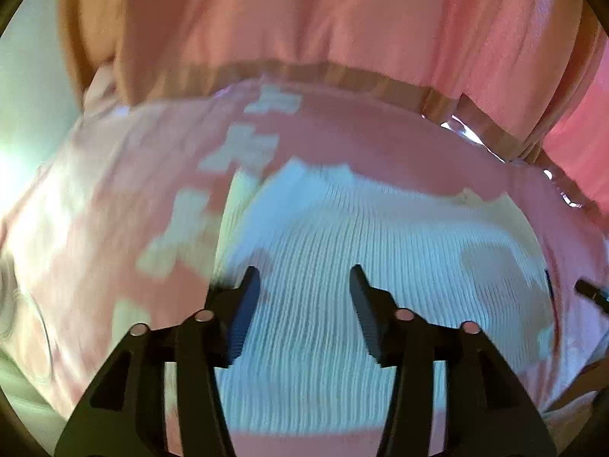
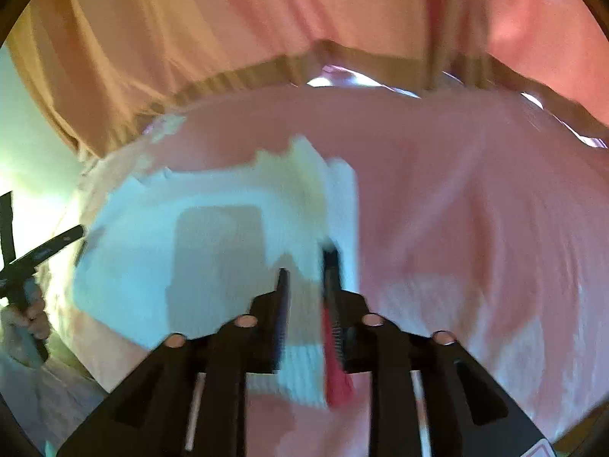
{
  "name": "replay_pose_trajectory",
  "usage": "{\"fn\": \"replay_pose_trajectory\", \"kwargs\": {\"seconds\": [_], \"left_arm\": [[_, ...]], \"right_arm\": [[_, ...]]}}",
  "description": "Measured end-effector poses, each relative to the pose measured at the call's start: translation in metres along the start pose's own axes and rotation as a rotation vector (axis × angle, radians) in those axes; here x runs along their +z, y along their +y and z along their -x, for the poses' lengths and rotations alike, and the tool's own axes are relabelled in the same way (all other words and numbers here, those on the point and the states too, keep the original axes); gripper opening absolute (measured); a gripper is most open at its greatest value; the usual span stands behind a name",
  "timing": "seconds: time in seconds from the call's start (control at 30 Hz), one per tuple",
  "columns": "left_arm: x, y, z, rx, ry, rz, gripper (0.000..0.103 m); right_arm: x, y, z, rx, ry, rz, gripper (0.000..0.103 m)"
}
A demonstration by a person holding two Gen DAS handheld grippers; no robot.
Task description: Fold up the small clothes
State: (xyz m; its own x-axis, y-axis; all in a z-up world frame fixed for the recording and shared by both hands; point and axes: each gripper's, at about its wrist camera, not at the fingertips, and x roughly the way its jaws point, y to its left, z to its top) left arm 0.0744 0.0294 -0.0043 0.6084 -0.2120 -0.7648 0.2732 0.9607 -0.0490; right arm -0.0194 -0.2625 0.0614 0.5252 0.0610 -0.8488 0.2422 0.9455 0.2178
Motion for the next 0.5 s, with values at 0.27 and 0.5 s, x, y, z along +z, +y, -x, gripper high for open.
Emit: {"fn": "replay_pose_trajectory", "kwargs": {"seconds": [0.27,0.5], "left_arm": [[0.038,-0.003,-0.093,0.071,0.121,-0.015,0.053],[0.048,0.013,-0.102,0.057,0.111,0.025,0.003]], "right_arm": [[0.058,0.005,-0.092,-0.036,0.057,0.038,0.05],[0.076,0.007,-0.095,-0.049,0.019,0.019,0.007]]}}
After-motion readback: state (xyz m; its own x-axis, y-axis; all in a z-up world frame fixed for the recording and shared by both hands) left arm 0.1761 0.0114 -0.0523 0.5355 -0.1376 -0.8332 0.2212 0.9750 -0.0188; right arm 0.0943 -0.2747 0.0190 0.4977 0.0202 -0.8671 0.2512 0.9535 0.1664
